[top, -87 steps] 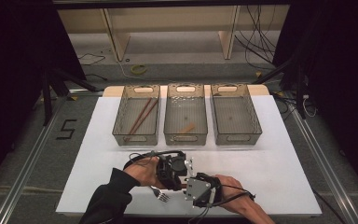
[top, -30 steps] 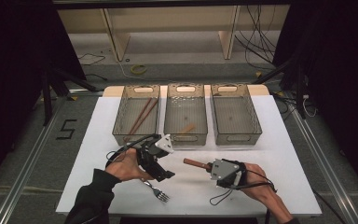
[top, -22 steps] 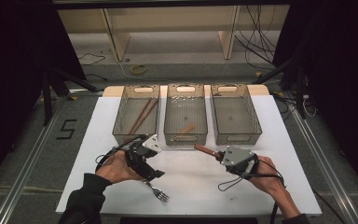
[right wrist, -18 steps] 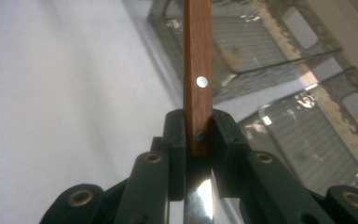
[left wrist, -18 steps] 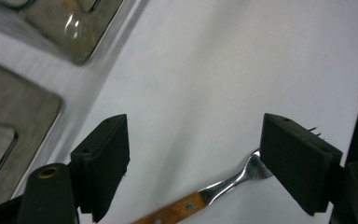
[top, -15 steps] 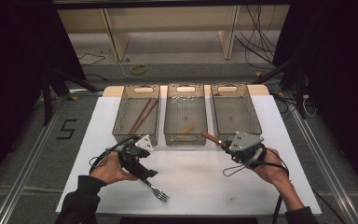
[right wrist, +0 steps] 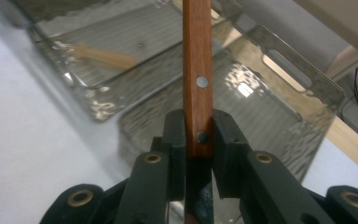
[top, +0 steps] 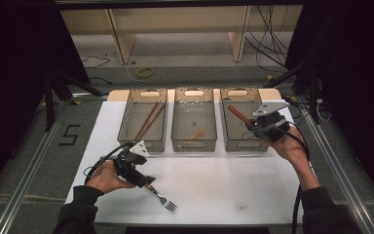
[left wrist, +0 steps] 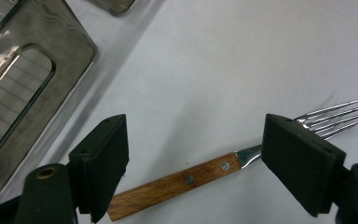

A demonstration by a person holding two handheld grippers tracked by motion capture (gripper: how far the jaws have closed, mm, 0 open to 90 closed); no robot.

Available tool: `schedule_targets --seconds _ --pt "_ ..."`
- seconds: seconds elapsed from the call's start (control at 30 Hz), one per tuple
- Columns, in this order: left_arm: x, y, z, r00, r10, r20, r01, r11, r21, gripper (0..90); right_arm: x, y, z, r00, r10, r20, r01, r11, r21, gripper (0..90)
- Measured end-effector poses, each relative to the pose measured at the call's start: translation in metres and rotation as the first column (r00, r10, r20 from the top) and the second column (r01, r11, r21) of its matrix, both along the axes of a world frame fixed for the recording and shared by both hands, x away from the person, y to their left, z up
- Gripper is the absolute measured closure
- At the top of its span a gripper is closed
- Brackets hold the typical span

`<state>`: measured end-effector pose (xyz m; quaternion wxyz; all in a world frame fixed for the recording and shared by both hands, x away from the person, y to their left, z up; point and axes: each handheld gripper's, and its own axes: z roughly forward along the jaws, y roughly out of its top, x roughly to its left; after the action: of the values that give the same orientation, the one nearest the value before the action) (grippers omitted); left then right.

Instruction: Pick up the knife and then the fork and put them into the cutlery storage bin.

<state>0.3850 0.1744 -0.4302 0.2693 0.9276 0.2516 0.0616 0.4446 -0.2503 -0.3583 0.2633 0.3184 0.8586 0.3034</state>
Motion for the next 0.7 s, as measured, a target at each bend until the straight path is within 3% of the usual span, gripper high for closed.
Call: schedule_targets --seconds 0.17,0.7 --pt "0.001 0.001 -0.002 1.0 -0.001 0.003 0.001 1.0 0.009 21.8 0.024 -0.001 0.001 0.9971 -0.065 -0.039 0.066 0.998 0.019 77.7" --pt "-0.001 0.006 -0.003 0.9999 -0.01 -0.001 0.01 0.9999 -0.006 20.6 0.081 0.011 -0.004 0.9813 -0.161 -0.106 0.164 0.986 0.026 77.5"
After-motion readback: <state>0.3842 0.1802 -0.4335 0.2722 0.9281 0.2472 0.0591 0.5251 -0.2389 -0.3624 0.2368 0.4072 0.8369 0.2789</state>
